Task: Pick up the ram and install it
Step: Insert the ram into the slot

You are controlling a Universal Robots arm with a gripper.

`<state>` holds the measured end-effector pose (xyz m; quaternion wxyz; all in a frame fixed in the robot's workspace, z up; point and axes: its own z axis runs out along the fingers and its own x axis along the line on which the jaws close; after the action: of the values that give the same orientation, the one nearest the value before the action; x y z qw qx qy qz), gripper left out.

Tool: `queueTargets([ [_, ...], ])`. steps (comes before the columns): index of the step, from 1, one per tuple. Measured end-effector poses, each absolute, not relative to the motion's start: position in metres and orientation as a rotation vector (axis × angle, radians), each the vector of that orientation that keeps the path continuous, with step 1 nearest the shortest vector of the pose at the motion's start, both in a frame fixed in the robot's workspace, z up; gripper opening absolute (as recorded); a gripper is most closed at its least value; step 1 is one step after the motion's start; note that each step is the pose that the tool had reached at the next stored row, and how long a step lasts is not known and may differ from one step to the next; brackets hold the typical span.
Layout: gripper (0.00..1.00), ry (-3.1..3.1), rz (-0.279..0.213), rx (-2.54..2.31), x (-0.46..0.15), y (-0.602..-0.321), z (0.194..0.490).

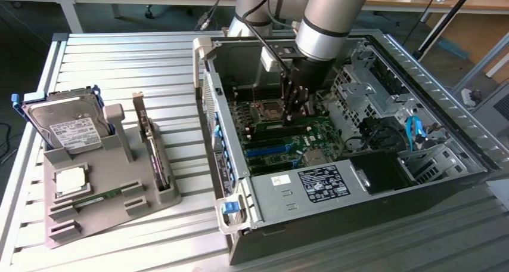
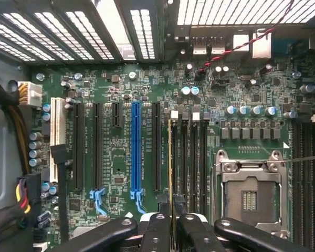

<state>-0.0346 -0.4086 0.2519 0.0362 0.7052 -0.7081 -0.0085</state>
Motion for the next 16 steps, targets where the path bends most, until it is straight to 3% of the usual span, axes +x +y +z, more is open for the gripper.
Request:
queueTargets([
  [16,0.13,-2.174,-0.026,2.166,-0.035,-0.405,0.237],
])
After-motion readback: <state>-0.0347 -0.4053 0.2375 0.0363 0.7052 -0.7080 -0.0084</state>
